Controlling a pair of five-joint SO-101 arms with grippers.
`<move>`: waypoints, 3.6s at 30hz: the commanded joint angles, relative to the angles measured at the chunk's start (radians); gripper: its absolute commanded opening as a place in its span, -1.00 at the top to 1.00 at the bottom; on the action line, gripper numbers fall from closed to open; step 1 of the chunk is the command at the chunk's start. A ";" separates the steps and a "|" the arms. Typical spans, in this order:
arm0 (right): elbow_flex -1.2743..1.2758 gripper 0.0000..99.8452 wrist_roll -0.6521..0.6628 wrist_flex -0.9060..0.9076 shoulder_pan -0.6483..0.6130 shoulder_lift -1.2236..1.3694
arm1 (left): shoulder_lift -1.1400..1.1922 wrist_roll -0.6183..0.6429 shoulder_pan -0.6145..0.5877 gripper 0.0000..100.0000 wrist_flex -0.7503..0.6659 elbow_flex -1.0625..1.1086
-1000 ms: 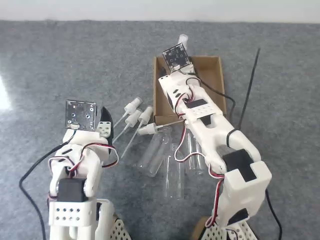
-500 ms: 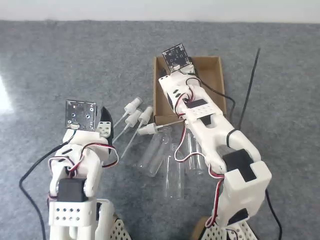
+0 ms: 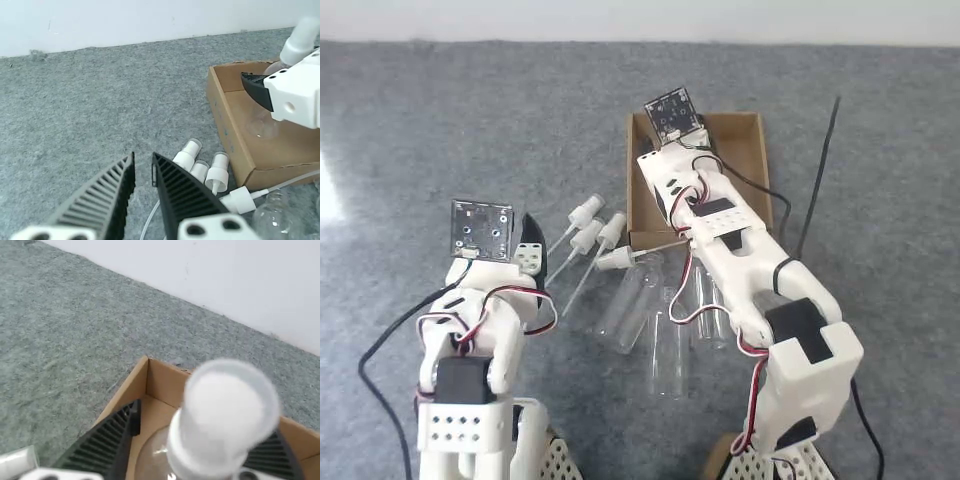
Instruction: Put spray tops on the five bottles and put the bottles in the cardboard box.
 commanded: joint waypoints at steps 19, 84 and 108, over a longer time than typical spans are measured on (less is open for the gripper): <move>-0.075 0.99 0.014 -0.016 -0.008 -0.008 | 0.002 0.002 -0.003 0.90 -0.021 -0.022; -0.018 0.99 0.005 0.495 0.093 -0.467 | 1.636 0.121 0.305 0.84 -0.141 -0.970; 0.049 0.99 0.012 0.506 0.153 -0.478 | 1.634 0.129 0.400 0.97 0.023 -0.970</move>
